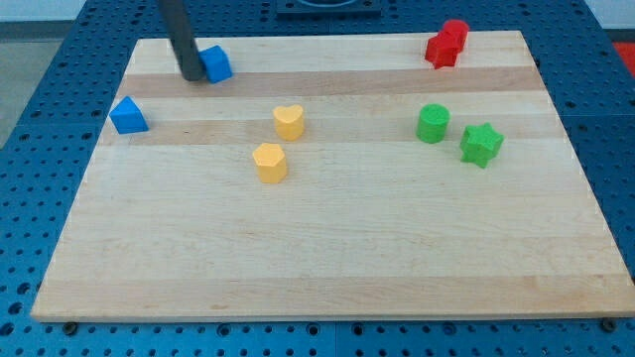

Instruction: Move arm to the top right corner of the board

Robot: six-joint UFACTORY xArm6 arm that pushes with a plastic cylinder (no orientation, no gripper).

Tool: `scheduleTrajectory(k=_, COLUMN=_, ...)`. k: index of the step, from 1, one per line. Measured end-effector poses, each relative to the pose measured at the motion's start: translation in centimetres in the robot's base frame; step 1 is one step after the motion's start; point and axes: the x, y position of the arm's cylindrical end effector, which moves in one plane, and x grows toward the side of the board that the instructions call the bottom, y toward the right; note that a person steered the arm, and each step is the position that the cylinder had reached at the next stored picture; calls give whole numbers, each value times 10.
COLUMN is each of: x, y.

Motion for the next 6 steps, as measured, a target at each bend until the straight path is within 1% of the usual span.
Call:
scheduleTrajectory(k=1, x=-14, y=22)
scheduleTrajectory(k=2, x=-38, y=-21)
scheduleTrajectory(k=4, x=-17, y=63)
scheduleTrajectory(k=6, x=-17, y=122)
